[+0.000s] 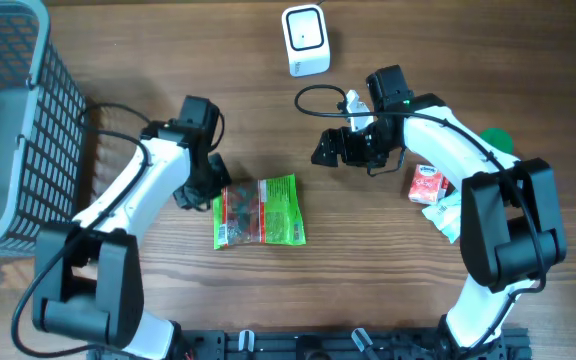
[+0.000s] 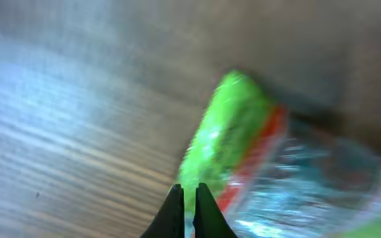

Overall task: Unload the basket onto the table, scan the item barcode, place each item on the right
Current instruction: 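Reach the left gripper to the green snack bag and grasp its edge, then grasp the green bag's other end with the right gripper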

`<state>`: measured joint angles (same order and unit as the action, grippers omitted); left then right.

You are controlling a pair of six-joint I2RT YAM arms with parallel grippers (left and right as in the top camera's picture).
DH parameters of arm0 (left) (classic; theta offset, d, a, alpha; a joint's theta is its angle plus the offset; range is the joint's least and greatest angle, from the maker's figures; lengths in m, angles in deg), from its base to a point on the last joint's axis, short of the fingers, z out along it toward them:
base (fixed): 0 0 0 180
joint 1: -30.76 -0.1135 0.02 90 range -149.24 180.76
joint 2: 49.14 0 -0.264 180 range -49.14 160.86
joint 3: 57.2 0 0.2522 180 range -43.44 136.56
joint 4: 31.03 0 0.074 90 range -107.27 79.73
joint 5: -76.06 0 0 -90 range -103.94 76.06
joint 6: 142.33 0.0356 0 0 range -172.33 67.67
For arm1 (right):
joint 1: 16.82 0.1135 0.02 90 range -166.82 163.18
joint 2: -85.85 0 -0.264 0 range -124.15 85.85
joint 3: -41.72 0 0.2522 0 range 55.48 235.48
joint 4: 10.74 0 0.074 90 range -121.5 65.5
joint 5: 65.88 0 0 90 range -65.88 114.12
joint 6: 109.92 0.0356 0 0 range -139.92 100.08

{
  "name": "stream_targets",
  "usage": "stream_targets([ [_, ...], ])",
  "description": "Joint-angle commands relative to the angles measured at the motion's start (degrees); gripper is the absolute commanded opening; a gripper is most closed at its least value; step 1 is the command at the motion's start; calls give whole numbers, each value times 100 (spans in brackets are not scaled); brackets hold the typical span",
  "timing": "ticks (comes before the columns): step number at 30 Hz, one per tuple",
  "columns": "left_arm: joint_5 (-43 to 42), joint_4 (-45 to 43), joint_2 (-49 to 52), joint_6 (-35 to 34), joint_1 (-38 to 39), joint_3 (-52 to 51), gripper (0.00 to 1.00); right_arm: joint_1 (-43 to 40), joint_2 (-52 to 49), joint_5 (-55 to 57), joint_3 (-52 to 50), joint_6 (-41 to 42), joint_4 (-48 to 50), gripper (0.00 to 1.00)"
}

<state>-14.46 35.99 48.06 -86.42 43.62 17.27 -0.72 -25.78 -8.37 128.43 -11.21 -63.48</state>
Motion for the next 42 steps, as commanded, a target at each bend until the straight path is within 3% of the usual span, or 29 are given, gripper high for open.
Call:
stream_targets([
  [1, 122, -46, 149, -245, 15, -402, 4, 17, 61, 50, 81, -105, -13, 92],
  [16, -175, -291, 186, -243, 540, -533, 4, 17, 61, -24, 81, -107, -332, 91],
  [22, -254, -501, 420, -243, 564, -533, 4, 24, 61, -273, -68, -109, -645, 87],
  [35, -610, -809, 481, -243, 734, -533, 4, 116, 57, -1263, -935, -79, 216, 84],
  [42, -610, -817, 481, -243, 756, -533, 4, 483, 52, -1257, -1198, 398, 695, 84],
])
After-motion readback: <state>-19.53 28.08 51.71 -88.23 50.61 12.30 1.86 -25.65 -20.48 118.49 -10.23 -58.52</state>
